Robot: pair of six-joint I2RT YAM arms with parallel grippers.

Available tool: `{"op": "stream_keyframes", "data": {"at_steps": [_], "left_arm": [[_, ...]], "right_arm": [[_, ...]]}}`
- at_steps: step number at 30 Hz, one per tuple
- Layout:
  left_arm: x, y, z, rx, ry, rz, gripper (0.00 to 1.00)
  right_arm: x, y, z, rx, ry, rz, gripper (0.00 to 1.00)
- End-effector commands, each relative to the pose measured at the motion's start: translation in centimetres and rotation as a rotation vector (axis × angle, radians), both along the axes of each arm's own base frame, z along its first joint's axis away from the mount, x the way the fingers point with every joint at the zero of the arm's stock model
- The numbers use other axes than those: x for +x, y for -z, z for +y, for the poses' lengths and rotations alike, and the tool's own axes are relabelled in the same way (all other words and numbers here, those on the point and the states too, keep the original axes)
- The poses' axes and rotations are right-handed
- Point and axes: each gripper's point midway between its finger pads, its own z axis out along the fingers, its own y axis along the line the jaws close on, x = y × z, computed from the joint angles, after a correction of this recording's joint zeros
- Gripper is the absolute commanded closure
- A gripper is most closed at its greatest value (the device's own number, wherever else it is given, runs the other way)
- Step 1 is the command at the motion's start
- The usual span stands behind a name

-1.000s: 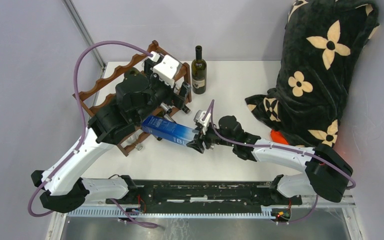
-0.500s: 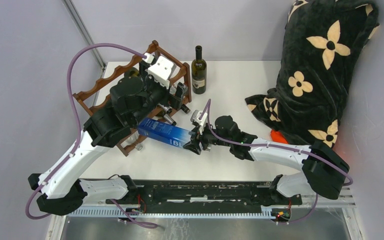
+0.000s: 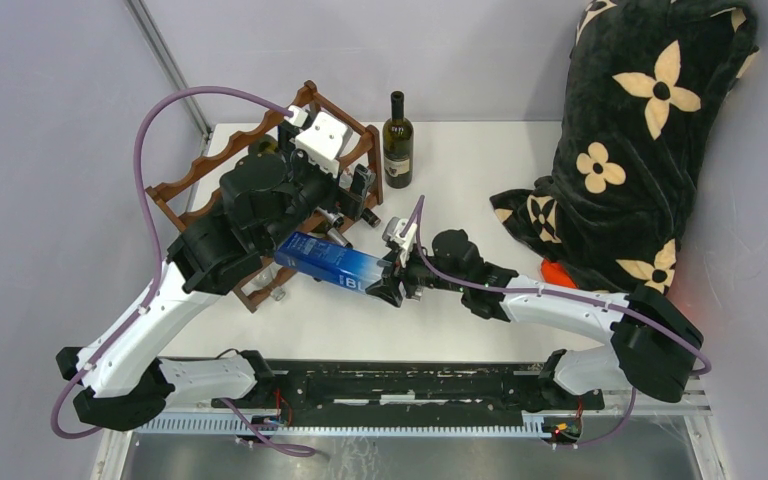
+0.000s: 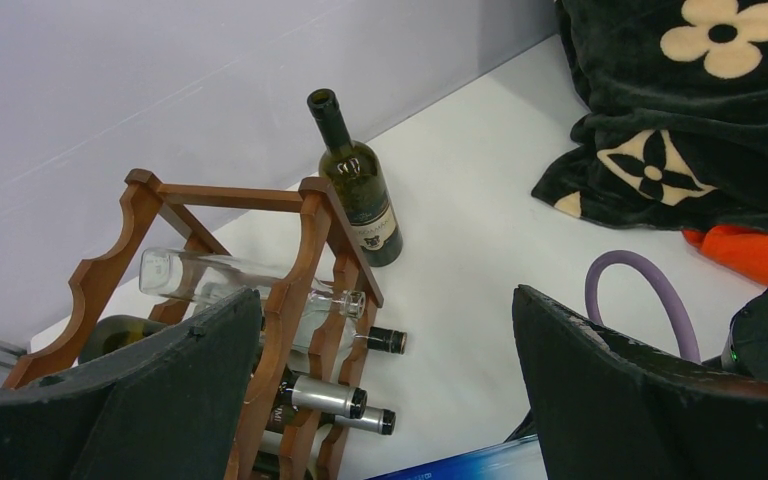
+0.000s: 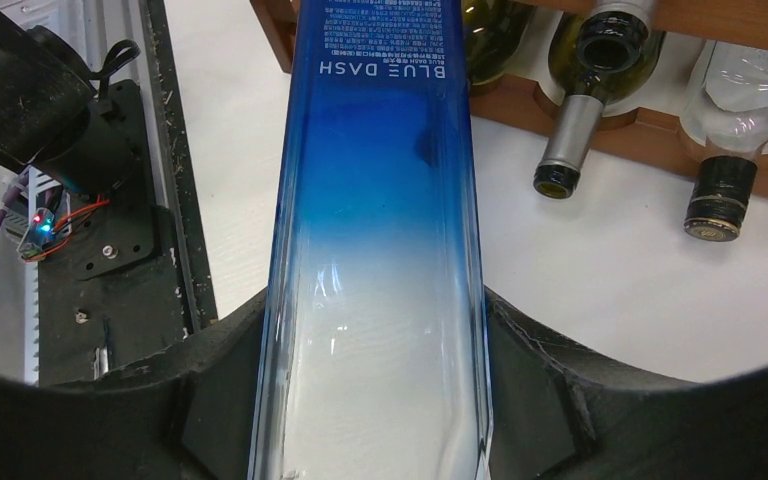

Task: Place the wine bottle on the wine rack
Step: Place the wine bottle in the wine rack.

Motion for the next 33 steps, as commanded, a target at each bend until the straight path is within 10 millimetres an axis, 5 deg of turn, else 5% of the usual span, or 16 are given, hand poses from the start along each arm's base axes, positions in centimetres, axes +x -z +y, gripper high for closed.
{"op": "stream_keyframes", "data": {"at_steps": [1,8,17,33], "left_arm": [[-0.2,-1.3,0.2,-0.062,-0.004,-0.019,0.0],[-0.4,-1.2,0.2,-0.068,0.001,-0.015,0.0],[-0.4,-1.4,0.1,-0.072,0.008,-0.021,0.0],[-0.3,-1.8,0.1,-0.08,0.007,-0.031,0.0]], "right_arm": [[1.9,-16.3,1.0,0.401,0.05,-0.295,1.0],[2.3,-17.2,0.9,0.403,0.07,-0.305,1.0],[4.2,-15.9,2.4,0.384,0.117,-0.241,1.0],[6.2,-17.6,9.8,0.477,0.177,-0.139,1.0]]}}
